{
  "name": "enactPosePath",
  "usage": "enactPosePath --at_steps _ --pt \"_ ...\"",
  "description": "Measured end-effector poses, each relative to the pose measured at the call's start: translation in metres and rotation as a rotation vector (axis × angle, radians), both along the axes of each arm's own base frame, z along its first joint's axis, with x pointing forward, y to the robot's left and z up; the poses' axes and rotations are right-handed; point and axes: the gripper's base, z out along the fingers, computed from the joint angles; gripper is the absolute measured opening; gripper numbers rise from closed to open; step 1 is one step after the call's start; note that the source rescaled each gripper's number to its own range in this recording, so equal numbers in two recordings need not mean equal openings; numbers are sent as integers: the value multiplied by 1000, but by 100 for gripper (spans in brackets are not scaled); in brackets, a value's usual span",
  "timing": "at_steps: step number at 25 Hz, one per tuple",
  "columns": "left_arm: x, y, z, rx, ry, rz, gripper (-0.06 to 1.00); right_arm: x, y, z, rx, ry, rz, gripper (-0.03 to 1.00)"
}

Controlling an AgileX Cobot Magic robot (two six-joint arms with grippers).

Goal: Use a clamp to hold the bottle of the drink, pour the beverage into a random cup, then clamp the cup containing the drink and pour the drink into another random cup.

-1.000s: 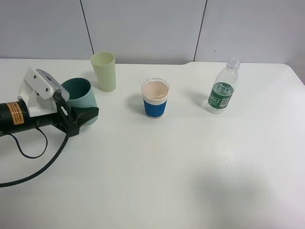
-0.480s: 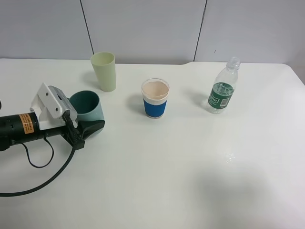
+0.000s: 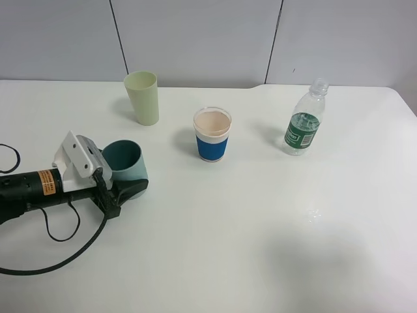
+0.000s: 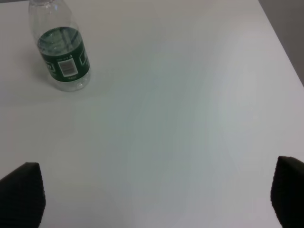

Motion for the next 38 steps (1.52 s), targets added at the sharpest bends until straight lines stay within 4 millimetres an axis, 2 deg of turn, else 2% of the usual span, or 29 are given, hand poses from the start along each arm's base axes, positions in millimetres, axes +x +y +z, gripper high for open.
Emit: enactPosePath --at_steps 15,16,19,20,21,23,27,32,38 --pt "0 0 -2 7 -17 -9 2 0 0 0 0 0 0 88" --pt "-1 0 -3 19 -10 -10 9 0 0 0 0 0 0 88" --pt "-3 2 -9 59 36 -10 57 0 0 0 0 0 0 88" --pt "-3 2 -10 60 38 -10 68 0 0 0 0 0 0 88" --pt "-3 2 -10 60 38 -11 75 0 0 0 0 0 0 88" --pt "-3 1 -10 59 37 -20 80 0 0 0 0 0 0 88" --pt "-7 1 -2 60 19 -30 81 0 0 0 0 0 0 88" --pt "-22 2 22 56 -39 -18 81 0 0 0 0 0 0 88" --pt "-45 8 56 -3 -89 76 81 0 0 0 0 0 0 88"
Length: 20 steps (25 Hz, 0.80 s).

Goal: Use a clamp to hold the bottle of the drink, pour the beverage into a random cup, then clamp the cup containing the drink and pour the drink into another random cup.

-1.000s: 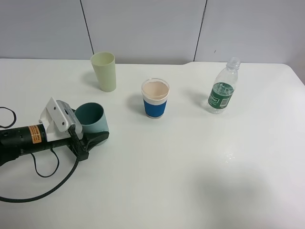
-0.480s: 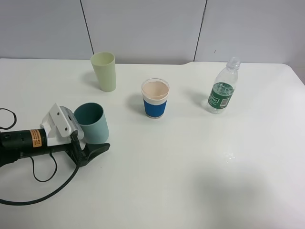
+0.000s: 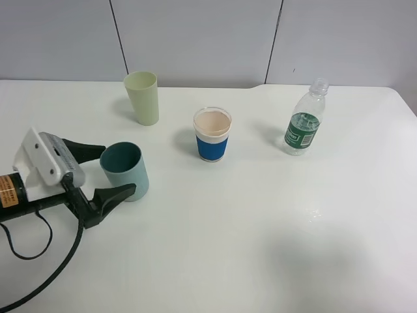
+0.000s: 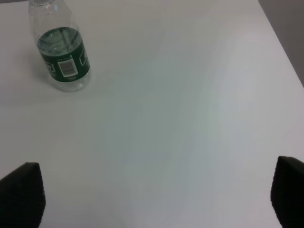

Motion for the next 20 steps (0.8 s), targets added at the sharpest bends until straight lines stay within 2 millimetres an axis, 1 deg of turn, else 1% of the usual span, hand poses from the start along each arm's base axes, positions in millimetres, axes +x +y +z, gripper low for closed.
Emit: enactPosePath --at_steps 7,16,20 --pt "-8 6 42 -135 -64 122 81 0 0 0 0 0 0 88" --pt "-19 26 96 -165 -243 345 81 0 0 0 0 0 0 88" --pt "-18 31 132 -202 -289 414 81 0 0 0 0 0 0 88"
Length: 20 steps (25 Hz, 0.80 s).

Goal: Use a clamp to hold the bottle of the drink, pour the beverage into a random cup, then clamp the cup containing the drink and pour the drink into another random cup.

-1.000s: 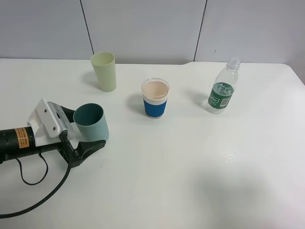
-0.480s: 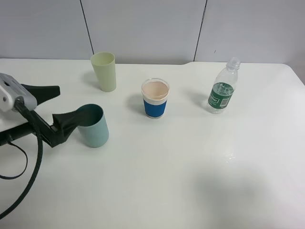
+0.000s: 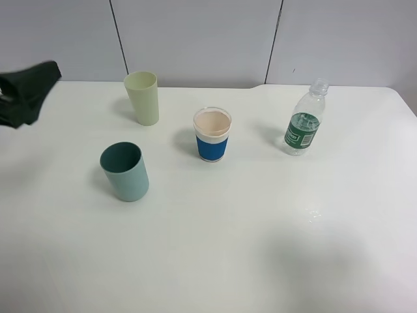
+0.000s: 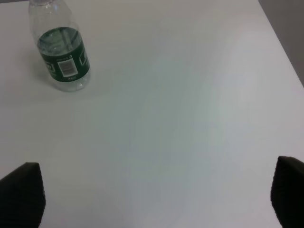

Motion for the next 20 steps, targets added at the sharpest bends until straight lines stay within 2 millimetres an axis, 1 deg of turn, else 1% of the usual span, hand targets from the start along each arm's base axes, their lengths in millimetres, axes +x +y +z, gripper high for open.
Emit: enactPosePath --at_steps 3,5,7,12,15,20 --pt "-3 8 28 -31 12 85 81 0 0 0 0 0 0 88" --pt "-9 14 48 -42 19 154 81 0 0 0 0 0 0 88" --pt "-17 23 64 -47 55 240 81 0 0 0 0 0 0 88" --pt "-52 41 99 -68 122 411 81 0 0 0 0 0 0 88" --pt "-74 48 108 -42 171 479 81 0 0 0 0 0 0 88" --pt "-108 57 112 0 258 553 81 0 0 0 0 0 0 88"
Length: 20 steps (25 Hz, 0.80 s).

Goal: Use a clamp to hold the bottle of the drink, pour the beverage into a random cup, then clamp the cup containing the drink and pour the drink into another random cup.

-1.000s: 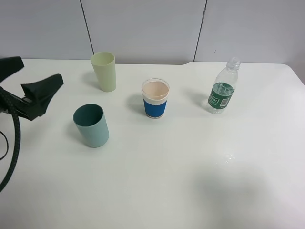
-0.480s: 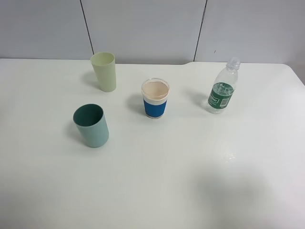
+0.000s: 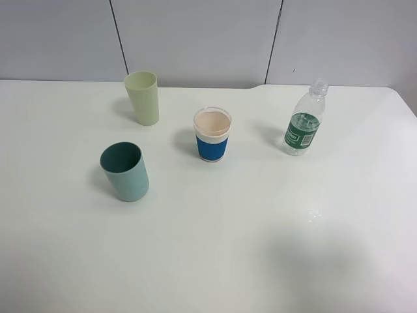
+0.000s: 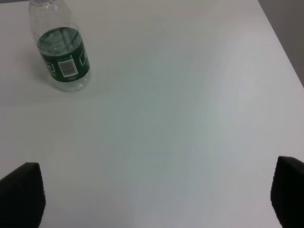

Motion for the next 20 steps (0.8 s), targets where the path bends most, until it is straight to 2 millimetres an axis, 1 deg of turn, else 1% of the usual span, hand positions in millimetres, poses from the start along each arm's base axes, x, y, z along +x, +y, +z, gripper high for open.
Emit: enactPosePath --at_steps 3,6,9,12,14,18,20 --pt "-17 2 0 1 48 15 81 0 0 0 0 0 0 88" --pt "-28 1 -5 -14 103 -5 81 0 0 0 0 0 0 88" --pt "-39 -4 -12 -41 137 -64 81 0 0 0 0 0 0 88" --pt "-52 -9 -15 -69 135 -129 81 0 0 0 0 0 0 88" --pt "-60 -10 -19 -81 132 -142 81 0 0 0 0 0 0 88" --pt "-71 -10 -39 -80 125 -149 81 0 0 0 0 0 0 88" --pt "-72 -10 -52 -79 134 -150 81 0 0 0 0 0 0 88"
